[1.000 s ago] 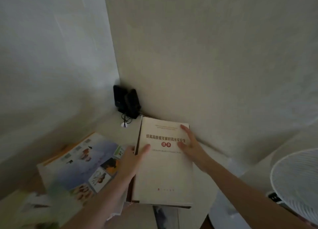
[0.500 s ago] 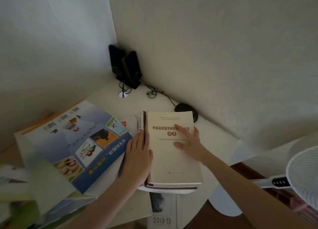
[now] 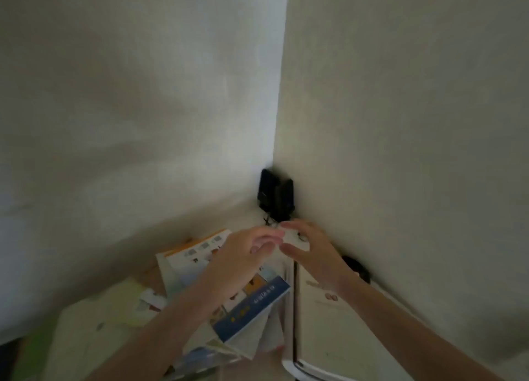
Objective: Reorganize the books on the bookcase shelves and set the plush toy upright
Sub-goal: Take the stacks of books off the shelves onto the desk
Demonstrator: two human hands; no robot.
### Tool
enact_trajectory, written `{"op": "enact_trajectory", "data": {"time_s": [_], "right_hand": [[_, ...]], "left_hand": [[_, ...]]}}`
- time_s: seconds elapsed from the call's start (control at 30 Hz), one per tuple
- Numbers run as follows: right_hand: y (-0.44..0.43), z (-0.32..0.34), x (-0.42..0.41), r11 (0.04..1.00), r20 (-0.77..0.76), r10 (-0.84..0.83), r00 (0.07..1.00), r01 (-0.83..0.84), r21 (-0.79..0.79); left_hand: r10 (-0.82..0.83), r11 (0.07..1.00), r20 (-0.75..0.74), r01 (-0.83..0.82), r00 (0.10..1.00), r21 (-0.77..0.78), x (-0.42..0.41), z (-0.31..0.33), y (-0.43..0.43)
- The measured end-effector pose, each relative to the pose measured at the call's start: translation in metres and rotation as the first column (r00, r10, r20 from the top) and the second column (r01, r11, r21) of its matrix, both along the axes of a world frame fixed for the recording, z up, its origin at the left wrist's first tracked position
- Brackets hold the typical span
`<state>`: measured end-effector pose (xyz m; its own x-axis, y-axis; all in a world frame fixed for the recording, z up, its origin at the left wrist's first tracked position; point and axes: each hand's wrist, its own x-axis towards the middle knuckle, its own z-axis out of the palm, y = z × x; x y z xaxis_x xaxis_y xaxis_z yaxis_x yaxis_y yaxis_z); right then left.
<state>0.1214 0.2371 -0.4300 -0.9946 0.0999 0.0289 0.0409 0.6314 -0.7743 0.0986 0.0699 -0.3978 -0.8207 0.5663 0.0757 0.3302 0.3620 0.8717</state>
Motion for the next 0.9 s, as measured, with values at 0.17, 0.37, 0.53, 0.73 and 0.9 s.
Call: {"op": "enact_trajectory", "data": {"time_s": [0.17,0.37,0.53,0.73,0.9], "right_hand": [[-0.131,0.142,-0.008,0.93,-0.306,0.329,0.893,-0.363,-0.059],[-0.306,0.279,0.028,0.731,-0.66,0.546,0.515,-0.678,0.076],[-0.432,0.349,0.065,0.512,-0.739,0.622,0.259,-0.848,0.134],[-0.586,0.403,0.101,0.356,-0.701,0.705,0.112,-0.91,0.212],[-0.701,0.426,0.138,0.237,-0.599,0.799,0.045,-0.94,0.246]], "left_hand": [[0.296,0.953,-0.317,-0.255,0.901,0.165,0.02,0.133,-0.136],[0.582,0.813,-0.495,-0.46,0.645,0.356,0.105,0.256,-0.305],[0.739,0.649,-0.571,-0.605,0.357,0.462,0.184,0.308,-0.415],[0.814,0.309,-0.568,-0.735,-0.124,0.603,0.262,0.333,-0.543],[0.725,-0.024,-0.514,-0.763,-0.458,0.646,0.305,0.348,-0.642]]}}
